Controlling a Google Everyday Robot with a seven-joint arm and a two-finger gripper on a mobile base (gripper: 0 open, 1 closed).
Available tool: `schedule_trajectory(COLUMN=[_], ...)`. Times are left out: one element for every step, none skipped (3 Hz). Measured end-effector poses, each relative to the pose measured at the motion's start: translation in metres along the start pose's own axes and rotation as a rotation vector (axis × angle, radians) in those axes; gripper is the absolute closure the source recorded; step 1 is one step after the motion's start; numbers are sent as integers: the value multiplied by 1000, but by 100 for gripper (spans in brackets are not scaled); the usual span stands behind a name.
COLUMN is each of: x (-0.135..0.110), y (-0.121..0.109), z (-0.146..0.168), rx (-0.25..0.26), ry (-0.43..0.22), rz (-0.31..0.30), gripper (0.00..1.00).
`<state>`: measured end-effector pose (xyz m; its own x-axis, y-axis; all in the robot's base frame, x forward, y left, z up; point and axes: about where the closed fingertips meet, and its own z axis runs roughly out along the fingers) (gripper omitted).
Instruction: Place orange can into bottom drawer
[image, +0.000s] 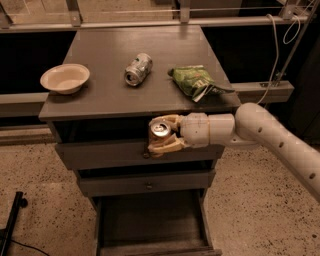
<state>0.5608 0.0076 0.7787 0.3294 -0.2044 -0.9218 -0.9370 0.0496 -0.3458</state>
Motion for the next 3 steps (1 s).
schedule_trajectory(x=[42, 44, 128], y=[8, 9, 57], z=[6, 10, 43], rx=[13, 3, -16], ry=[-60, -57, 7], rz=[1, -5, -40], gripper=[100, 100, 100])
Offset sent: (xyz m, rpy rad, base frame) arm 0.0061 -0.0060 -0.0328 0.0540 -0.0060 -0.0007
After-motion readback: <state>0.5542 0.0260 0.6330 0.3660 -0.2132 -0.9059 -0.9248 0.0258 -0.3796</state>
